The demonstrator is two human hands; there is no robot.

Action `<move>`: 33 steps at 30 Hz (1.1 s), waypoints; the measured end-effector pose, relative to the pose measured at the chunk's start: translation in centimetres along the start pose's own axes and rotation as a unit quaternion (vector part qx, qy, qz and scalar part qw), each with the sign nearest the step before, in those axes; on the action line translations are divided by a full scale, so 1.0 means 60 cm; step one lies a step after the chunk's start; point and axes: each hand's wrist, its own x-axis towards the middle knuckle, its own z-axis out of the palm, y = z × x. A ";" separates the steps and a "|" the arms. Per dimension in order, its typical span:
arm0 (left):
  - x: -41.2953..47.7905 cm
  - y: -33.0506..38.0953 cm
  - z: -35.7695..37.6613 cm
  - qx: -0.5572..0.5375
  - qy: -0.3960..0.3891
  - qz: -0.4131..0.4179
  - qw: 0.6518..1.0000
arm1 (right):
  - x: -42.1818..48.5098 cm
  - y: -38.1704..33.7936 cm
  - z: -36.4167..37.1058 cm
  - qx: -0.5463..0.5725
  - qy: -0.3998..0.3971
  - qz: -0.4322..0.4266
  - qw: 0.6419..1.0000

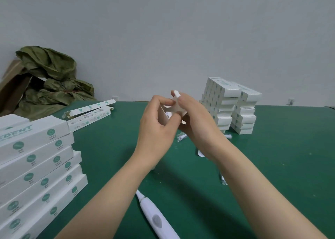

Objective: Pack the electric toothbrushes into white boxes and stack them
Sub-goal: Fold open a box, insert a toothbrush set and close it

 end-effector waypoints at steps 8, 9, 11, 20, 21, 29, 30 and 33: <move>-0.002 -0.030 -0.003 0.034 -0.082 -0.056 0.994 | 0.000 0.019 0.000 -0.103 0.048 -0.048 0.992; -0.002 -0.037 -0.006 0.073 -0.093 -0.064 0.991 | 0.001 0.022 -0.004 -0.106 0.049 -0.053 0.992; -0.005 -0.050 -0.008 0.114 -0.088 -0.097 0.985 | 0.003 0.027 -0.012 -0.102 0.042 -0.059 0.992; -0.010 -0.065 0.000 0.168 -0.098 -0.093 0.976 | 0.015 0.043 -0.033 -0.208 0.056 -0.128 0.968; -0.013 -0.067 0.001 0.181 -0.098 -0.077 0.976 | 0.016 0.046 -0.037 -0.214 0.053 -0.127 0.967; -0.018 -0.062 0.000 0.284 -0.079 -0.008 0.955 | 0.017 0.073 -0.059 -0.250 0.018 -0.145 0.957; -0.017 -0.062 0.000 0.285 -0.082 -0.006 0.955 | 0.017 0.076 -0.058 -0.256 0.017 -0.150 0.955; -0.014 -0.061 -0.003 0.290 -0.086 -0.002 0.953 | 0.020 0.083 -0.052 -0.293 0.016 -0.165 0.942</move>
